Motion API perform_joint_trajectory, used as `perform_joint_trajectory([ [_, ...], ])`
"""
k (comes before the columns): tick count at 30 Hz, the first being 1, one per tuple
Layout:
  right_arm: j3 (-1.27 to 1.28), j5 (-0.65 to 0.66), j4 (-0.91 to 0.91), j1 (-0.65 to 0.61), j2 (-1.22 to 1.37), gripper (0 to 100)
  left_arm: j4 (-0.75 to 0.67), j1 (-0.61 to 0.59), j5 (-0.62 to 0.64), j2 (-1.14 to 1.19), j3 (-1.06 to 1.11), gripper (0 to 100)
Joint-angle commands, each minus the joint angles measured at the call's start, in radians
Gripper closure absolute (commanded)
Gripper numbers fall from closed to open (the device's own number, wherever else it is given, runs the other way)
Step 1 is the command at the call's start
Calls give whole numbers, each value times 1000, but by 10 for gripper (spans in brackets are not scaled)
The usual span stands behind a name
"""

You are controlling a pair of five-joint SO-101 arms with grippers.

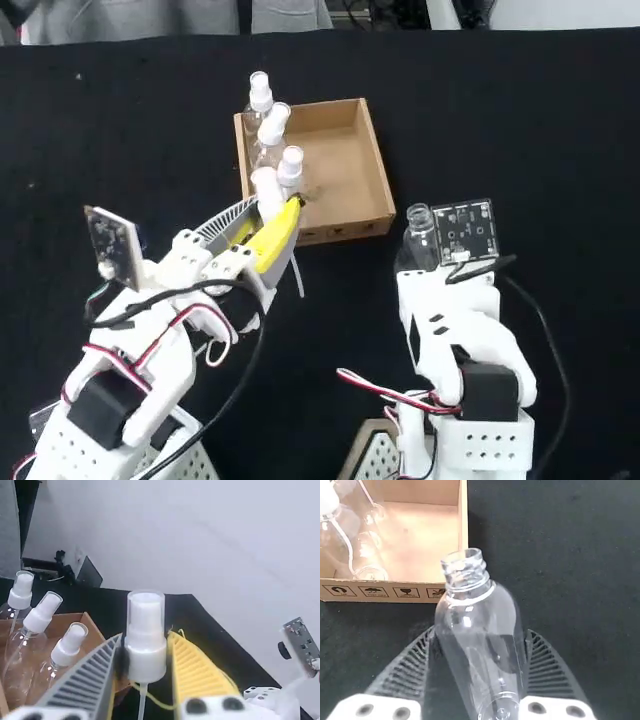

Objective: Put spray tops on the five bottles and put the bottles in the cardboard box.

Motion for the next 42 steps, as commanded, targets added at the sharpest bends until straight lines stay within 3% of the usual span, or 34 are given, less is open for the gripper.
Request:
perform_joint_trajectory([
  [1,-39,2,-83,-17,-21,874,-48,-5,9,-64,7,972],
  [5,-35,2,-158,-17,-21,874,-74,-59,12,-135,39,972],
  [12,-13,3,-167,-17,-21,874,-193,-189,124,-227,134,972],
  [24,68,6,-161,-183,-21,874,-236,-196,130,-321,196,972],
  [37,85,270,-163,-209,-51,875,-236,-196,138,-321,196,971],
  [42,163,299,-161,-279,-229,875,-236,-229,242,-321,200,971],
])
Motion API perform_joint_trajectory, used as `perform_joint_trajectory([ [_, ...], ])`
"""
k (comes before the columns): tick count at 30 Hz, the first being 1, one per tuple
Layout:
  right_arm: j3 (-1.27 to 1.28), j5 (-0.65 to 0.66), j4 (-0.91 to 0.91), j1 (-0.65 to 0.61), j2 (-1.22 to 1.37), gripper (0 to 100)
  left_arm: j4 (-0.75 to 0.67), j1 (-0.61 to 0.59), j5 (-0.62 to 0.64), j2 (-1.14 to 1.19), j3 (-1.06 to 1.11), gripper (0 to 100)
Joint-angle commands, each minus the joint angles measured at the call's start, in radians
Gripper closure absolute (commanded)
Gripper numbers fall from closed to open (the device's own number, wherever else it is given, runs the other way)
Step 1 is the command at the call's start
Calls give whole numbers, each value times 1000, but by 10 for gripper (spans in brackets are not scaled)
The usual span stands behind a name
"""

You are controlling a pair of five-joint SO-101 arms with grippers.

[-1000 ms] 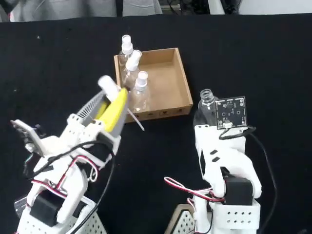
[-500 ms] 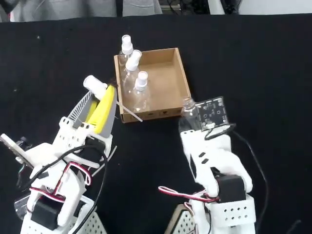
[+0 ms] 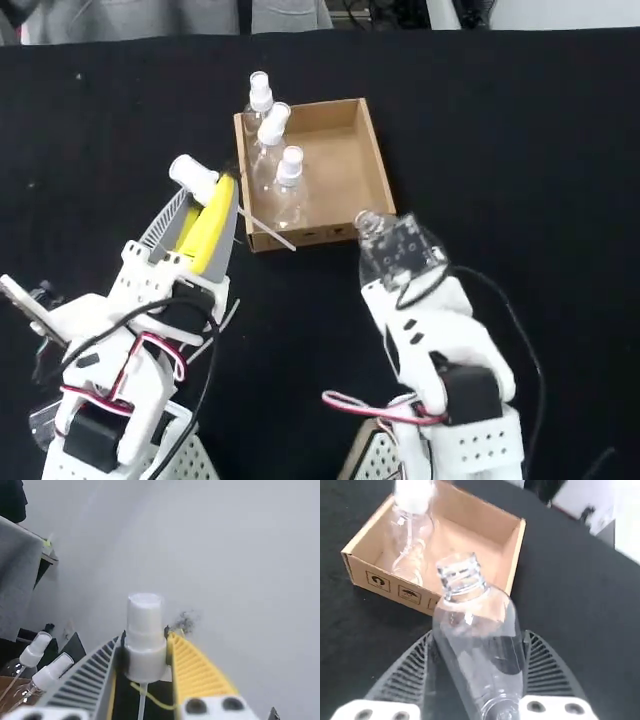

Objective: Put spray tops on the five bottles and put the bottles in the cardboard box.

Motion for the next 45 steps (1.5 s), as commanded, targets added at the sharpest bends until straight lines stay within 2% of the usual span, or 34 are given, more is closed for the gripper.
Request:
perform_joint_trajectory([
  [1,61,21,-25,-91,-163,875,-25,-45,66,-6,-7,971],
  [4,148,21,-23,-152,-312,907,-25,-58,83,-6,-7,971],
  [8,165,54,-25,-181,-305,982,-25,-51,83,-6,-5,971],
  [13,171,57,-26,-181,-320,983,-25,-51,92,-6,-4,971],
  [21,171,54,-31,-181,-321,983,-35,-50,249,-6,42,970],
  [30,171,28,-34,-181,-321,983,-347,-50,253,-6,254,970],
  [38,168,-2,-34,-178,-321,983,-219,-50,226,-6,200,970],
  [45,170,-3,-34,-178,-321,983,-216,-48,207,-6,199,970],
])
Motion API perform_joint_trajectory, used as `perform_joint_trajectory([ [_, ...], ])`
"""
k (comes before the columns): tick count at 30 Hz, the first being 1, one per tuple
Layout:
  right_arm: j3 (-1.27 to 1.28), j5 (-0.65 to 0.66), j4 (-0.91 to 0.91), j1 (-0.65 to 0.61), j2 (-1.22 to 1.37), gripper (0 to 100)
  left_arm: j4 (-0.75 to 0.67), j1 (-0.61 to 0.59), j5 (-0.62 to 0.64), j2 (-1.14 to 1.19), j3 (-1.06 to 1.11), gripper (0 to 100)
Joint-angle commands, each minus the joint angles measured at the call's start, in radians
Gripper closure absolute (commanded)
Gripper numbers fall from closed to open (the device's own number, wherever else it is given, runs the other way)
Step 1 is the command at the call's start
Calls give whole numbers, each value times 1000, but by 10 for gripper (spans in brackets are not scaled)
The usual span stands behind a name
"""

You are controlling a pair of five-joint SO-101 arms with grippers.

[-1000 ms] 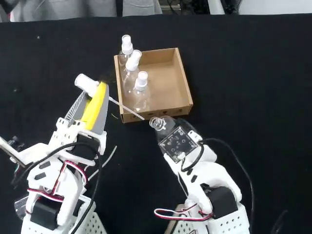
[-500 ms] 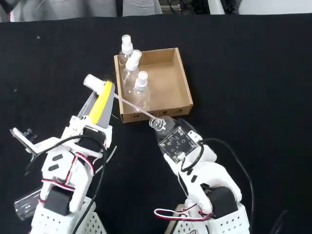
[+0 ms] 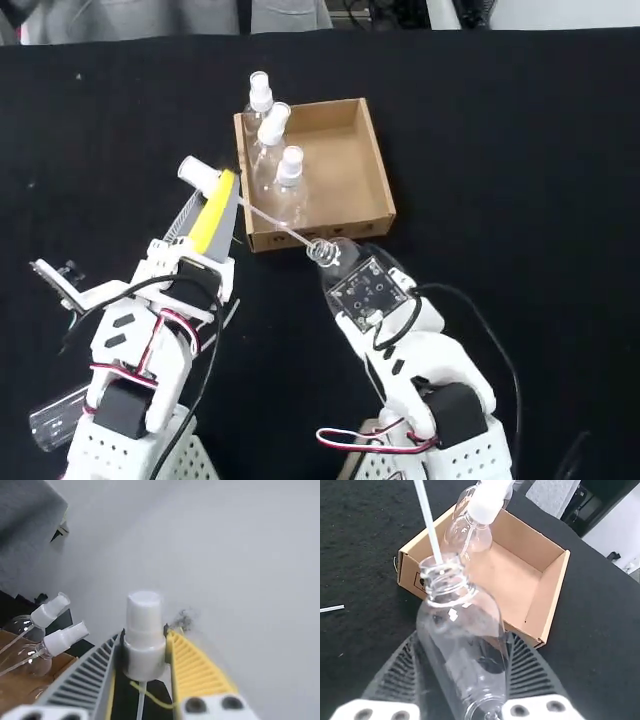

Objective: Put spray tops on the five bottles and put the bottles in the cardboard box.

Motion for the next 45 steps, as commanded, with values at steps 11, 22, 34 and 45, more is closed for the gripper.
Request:
perform_joint_trajectory([
  [11,-5,-11,-34,-14,-102,983,3,62,-18,-8,-51,970],
  [22,-10,-12,-35,-12,-102,984,-5,74,-18,-6,-36,970],
  [34,-10,-77,-58,-9,-102,985,-5,242,-140,-6,19,970],
  [45,-13,-80,-61,25,-102,983,-6,246,-141,-6,30,970],
])
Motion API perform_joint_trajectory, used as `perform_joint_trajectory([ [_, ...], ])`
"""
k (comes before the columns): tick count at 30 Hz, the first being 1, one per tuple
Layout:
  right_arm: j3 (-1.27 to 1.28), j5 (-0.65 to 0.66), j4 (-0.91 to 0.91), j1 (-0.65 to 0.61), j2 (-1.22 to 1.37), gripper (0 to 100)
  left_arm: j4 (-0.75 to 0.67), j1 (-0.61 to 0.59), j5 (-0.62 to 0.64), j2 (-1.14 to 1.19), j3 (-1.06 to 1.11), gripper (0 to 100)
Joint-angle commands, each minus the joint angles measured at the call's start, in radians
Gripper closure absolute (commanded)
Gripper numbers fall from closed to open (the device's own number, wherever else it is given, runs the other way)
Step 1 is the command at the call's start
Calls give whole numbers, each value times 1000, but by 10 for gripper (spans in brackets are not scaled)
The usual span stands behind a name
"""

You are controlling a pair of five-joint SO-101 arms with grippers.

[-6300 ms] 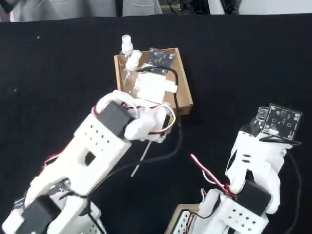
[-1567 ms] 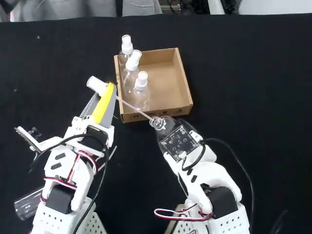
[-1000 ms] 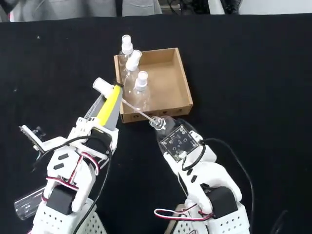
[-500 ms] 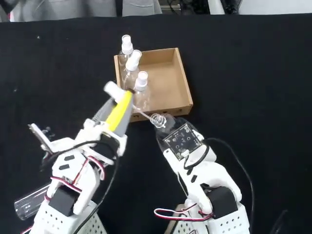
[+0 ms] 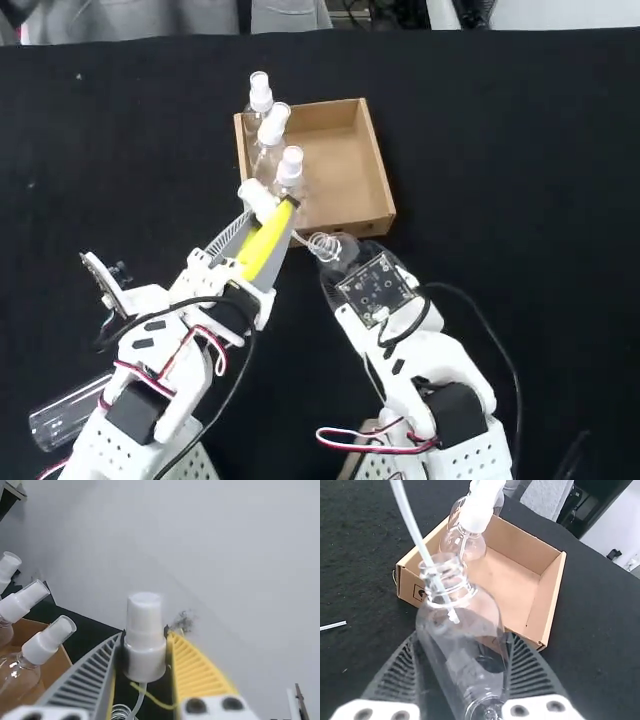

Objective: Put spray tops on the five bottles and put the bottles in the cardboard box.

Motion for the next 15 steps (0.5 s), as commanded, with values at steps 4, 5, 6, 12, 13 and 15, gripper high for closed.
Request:
perform_joint_trajectory([
  [4,-13,-11,-32,25,-102,983,-6,22,-12,-6,2,970],
  [5,-13,-11,-32,25,-102,983,-6,22,-12,-6,4,970],
  [6,-13,-11,-32,25,-102,983,-6,22,-12,-6,4,970],
  [12,-30,-11,-32,26,-102,986,-8,22,-12,-6,4,970],
  [13,-30,-11,-32,26,-102,986,-18,22,-12,-6,7,970],
  [15,-30,-11,-32,26,-102,986,-57,22,-11,-5,27,970],
])
